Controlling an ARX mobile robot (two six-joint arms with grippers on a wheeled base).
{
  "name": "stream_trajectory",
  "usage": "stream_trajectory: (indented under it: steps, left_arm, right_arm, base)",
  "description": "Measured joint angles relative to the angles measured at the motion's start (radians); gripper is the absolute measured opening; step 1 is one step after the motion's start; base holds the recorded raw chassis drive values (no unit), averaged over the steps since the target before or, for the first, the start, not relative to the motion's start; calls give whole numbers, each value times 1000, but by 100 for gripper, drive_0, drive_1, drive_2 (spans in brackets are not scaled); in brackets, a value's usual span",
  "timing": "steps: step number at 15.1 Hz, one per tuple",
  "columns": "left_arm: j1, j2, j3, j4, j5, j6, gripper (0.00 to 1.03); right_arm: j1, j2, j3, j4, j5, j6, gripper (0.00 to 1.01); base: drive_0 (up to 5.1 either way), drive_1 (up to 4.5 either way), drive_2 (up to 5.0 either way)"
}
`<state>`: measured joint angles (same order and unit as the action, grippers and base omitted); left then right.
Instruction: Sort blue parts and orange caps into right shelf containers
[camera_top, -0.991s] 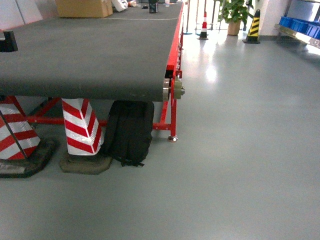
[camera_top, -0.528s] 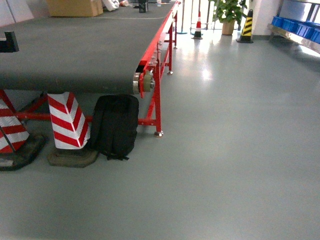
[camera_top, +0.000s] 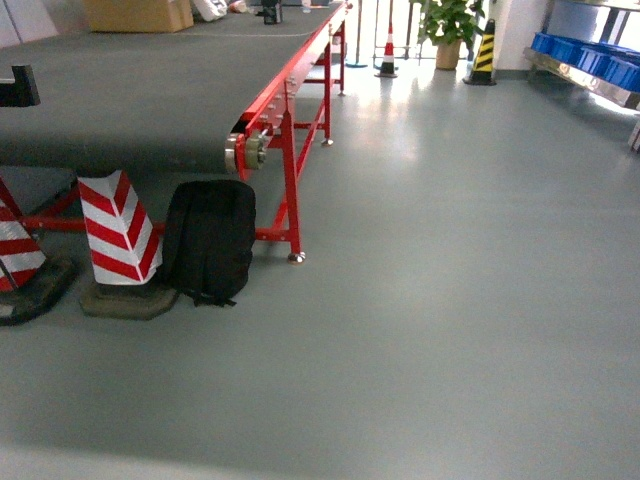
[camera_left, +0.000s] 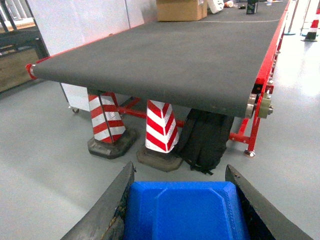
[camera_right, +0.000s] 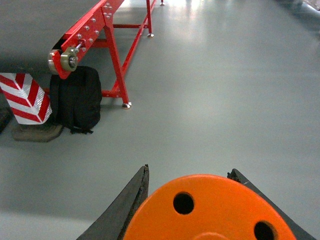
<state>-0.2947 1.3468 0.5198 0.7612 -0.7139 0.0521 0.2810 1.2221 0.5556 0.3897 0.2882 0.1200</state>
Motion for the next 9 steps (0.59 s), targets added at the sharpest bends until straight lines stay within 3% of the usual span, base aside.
stream_trajectory:
  steps: [1, 5, 9]
  left_arm:
    - [0, 0, 0, 2, 0, 0, 41]
    - [-2, -6, 0, 8, -3, 0, 41]
    - [1, -2, 0, 3, -3, 0, 41]
  right_arm:
    - [0, 0, 0, 4, 0, 0, 42]
    - [0, -8, 0, 2, 0, 0, 42]
    - [2, -6, -2, 5, -1, 0, 42]
  base:
    - [261, -500, 239]
    - [0, 0, 0]
    - [363, 96, -382]
